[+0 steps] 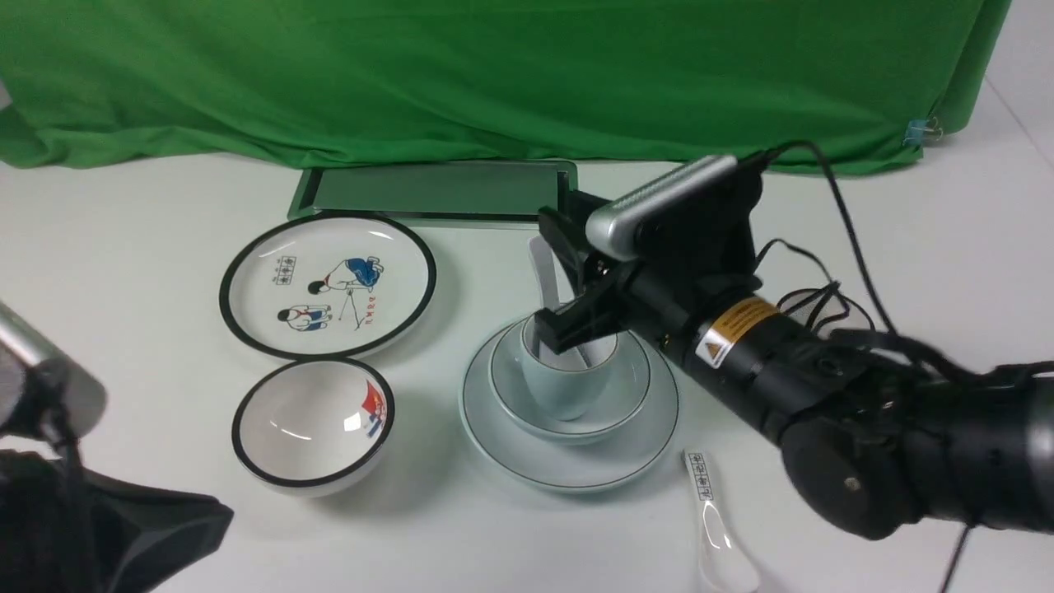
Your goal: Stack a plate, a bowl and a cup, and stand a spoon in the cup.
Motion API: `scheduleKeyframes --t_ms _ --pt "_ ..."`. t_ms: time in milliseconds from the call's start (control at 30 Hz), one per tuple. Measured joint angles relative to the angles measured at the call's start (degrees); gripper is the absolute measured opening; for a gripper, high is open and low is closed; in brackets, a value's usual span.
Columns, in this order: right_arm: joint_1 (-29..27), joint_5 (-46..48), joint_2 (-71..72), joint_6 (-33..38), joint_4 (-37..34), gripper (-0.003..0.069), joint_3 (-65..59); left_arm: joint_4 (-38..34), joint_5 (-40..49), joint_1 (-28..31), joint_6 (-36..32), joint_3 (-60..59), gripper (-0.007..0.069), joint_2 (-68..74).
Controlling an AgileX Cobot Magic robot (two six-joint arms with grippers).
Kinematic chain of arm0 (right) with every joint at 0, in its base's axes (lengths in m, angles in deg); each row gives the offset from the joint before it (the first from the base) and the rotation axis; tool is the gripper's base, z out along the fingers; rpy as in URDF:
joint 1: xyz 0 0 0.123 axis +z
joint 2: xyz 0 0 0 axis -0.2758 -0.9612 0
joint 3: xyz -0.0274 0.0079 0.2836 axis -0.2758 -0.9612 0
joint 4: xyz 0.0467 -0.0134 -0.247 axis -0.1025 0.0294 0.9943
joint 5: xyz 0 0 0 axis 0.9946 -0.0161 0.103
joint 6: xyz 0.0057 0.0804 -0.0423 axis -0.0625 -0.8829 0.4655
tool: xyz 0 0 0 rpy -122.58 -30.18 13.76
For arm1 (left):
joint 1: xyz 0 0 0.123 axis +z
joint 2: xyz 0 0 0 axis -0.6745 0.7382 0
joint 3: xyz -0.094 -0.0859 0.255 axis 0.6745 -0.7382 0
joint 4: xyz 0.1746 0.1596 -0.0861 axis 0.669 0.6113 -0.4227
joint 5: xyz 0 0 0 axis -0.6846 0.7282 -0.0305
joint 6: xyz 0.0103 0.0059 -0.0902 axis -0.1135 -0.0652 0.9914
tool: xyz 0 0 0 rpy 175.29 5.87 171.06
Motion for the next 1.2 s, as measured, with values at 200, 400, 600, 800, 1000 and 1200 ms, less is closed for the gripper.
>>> scheduleKeyframes --t_ms 200,400,600,800,1000,1200 --pt "0.0 20.6 17.5 3.2 -0.1 0.0013 0.0 6.6 0.4 0.0 2.7 0.0 -0.0029 -14.4" --pt "0.0 28.5 31.8 5.3 -0.1 0.0011 -4.6 10.6 -1.1 0.0 4.0 -1.8 -0.0029 -27.0" --pt "0.0 27.6 46.7 5.7 -0.1 0.0011 -16.9 11.8 0.3 0.0 6.1 -5.5 -0.0029 -34.1" --pt "0.0 23.8 53.4 5.8 -0.1 0.0015 -24.0 11.8 2.7 0.0 6.5 -6.9 -0.0029 -34.2" --pt "0.0 23.6 54.0 5.9 -0.1 0.0022 -24.7 11.8 2.7 0.0 6.6 -6.9 -0.0029 -34.2" --pt "0.0 23.6 54.0 5.8 -0.1 0.0038 -24.7 11.8 2.7 0.0 6.8 -6.9 -0.0029 -34.2"
